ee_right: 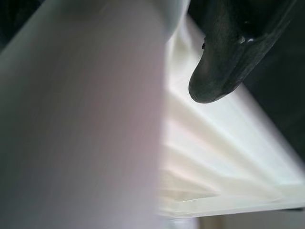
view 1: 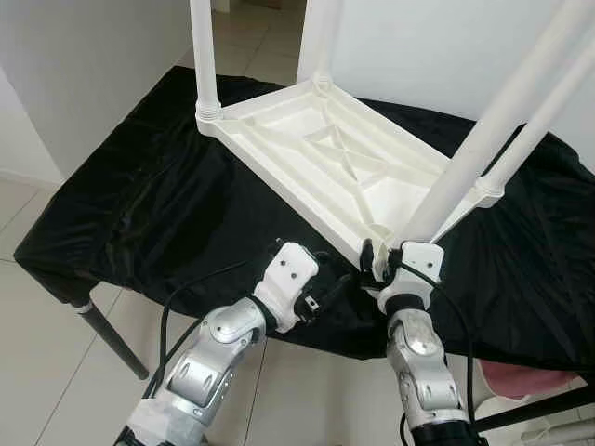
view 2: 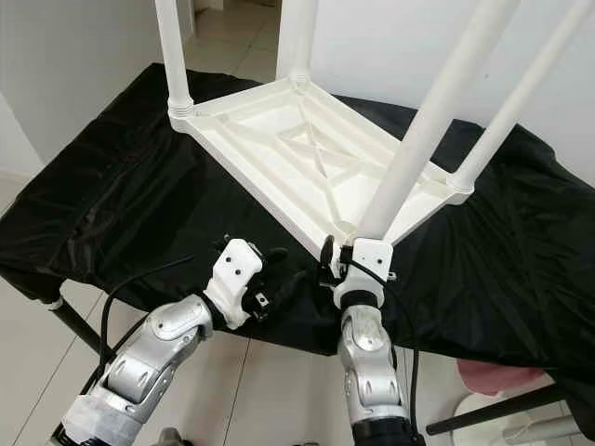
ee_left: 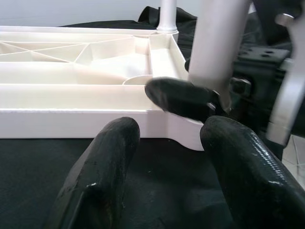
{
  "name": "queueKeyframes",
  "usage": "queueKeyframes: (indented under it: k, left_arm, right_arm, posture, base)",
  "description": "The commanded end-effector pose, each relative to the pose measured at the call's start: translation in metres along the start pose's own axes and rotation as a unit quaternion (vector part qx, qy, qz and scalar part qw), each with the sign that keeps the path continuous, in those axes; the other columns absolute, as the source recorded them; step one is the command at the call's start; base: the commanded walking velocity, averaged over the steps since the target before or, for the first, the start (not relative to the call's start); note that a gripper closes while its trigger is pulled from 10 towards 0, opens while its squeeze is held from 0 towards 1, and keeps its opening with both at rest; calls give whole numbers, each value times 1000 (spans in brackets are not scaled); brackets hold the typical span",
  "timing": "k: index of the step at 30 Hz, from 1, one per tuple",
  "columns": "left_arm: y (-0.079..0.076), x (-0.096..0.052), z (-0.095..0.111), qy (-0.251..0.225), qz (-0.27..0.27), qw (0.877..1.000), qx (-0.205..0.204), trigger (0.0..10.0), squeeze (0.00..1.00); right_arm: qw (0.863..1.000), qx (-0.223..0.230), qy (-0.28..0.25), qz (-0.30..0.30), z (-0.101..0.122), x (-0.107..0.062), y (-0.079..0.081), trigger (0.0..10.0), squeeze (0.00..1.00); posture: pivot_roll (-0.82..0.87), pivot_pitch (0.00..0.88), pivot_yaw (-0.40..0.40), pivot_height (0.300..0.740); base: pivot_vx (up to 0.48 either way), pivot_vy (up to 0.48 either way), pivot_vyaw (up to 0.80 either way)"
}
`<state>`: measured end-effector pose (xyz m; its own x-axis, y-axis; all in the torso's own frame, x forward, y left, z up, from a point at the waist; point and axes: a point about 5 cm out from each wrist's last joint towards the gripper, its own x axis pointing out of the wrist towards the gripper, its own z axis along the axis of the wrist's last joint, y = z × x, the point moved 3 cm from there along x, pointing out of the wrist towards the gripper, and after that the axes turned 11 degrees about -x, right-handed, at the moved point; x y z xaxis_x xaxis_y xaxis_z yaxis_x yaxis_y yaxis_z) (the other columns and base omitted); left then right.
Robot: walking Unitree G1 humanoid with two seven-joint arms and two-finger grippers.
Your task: Building children table
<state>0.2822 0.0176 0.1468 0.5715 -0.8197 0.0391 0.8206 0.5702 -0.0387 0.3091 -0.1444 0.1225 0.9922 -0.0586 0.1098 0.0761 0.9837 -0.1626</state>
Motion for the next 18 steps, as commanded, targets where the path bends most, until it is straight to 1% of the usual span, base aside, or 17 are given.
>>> queueKeyframes:
  k: [1,2,3,4,5,6,9,11,15,17,18]
  left_arm:
    - [-1,2,0,0,-5,1000,6,10000,0]
    - [-1,2,0,0,-5,1000,5,10000,0]
    - [-2,3,0,-1,-6,1000,3,10000,0]
    - [-2,3,0,-1,-6,1000,3,10000,0]
    - [-3,4,0,-1,-7,1000,2,10000,0]
    - [-4,4,0,-2,-8,1000,1,10000,0]
    - [-4,5,0,-3,-9,1000,0,10000,0]
    - [-3,5,0,-2,-11,1000,0,10000,0]
    - [-3,4,0,0,-12,1000,1,10000,0]
    - [-3,4,0,0,-12,1000,1,10000,0]
    - [-2,4,0,0,-12,1000,2,10000,0]
  right_arm:
    - [1000,1,3,7,-4,-3,-4,10000,1000]
    - [1000,-8,1,18,-6,-4,-9,10000,1000]
    - [998,-19,-21,50,-3,-4,-15,10000,94]
    - [998,-19,-21,50,-3,-4,-15,10000,94]
    - [997,-24,-37,69,0,-4,-16,10000,94]
    - [995,-22,-49,81,3,-4,-19,10000,0]
    - [994,-11,-58,92,5,-2,-22,10000,0]
    - [990,-19,-69,122,8,2,-25,10000,0]
    - [977,-23,-72,202,11,7,-23,10000,0]
    - [977,-23,-72,202,11,7,-23,10000,0]
    - [972,-27,-68,222,10,8,-22,10000,0]
  posture:
    - [29,85,-110,740]
    - [26,86,-109,740]
    - [17,90,-104,740]
    - [17,90,-104,740]
    - [17,90,-104,740]
    - [14,91,-102,740]
    - [11,93,-100,740]
    - [7,97,-95,740]
    - [6,99,-92,740]
    - [6,99,-92,740]
    - [9,99,-93,740]
  base:
    - [0,0,0]
    - [0,0,0]
    - [0,0,0]
    - [0,0,0]
    - [0,0,0]
    - [0,0,0]
    - [0,0,0]
    - [0,0,0]
    - [0,0,0]
    - [0,0,0]
    - [0,0,0]
